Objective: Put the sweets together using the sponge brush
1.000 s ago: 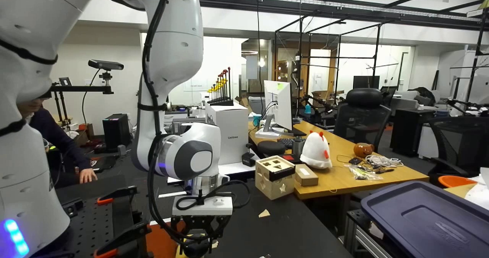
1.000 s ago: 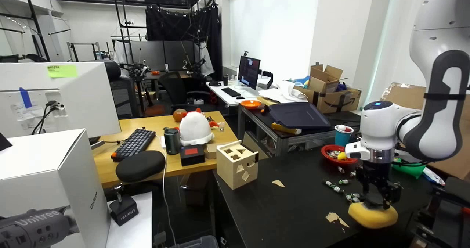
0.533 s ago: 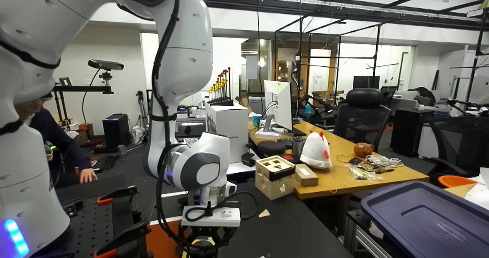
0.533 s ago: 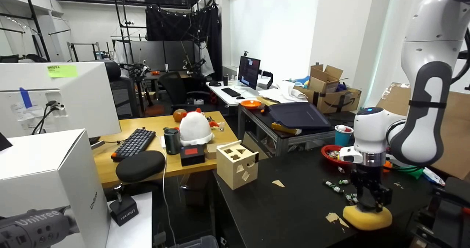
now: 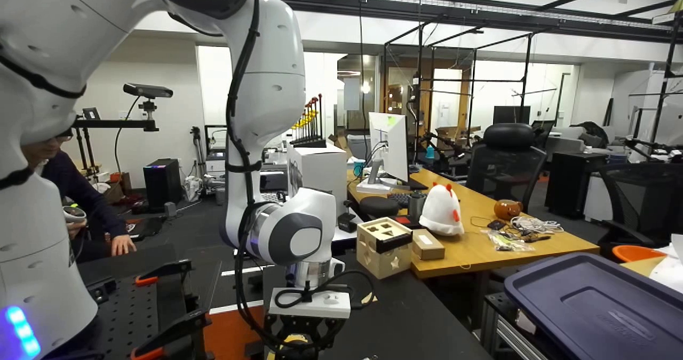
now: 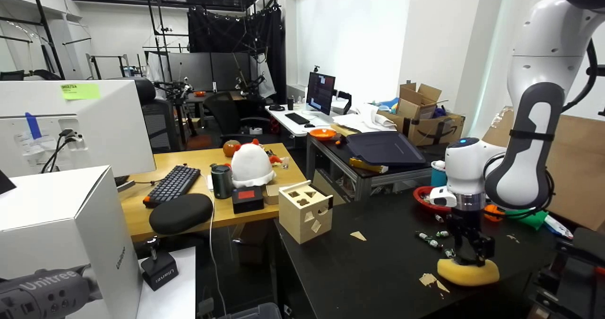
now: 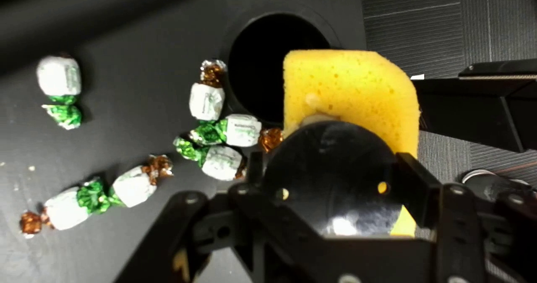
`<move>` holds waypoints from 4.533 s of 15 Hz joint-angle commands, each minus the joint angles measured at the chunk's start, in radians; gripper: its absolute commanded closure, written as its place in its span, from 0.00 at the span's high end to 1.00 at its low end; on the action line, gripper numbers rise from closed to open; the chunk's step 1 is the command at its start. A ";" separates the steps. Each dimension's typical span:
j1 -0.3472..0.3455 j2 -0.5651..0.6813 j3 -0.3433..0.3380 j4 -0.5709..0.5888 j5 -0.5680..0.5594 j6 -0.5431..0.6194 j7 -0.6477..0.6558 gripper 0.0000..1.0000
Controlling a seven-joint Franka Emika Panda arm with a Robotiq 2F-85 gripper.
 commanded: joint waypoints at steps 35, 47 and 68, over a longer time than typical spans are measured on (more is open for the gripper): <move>0.189 -0.185 -0.285 0.075 -0.181 0.010 0.176 0.52; 0.048 -0.178 -0.332 0.073 -0.460 0.183 0.058 0.52; -0.206 0.098 -0.217 0.305 -0.541 0.163 -0.334 0.52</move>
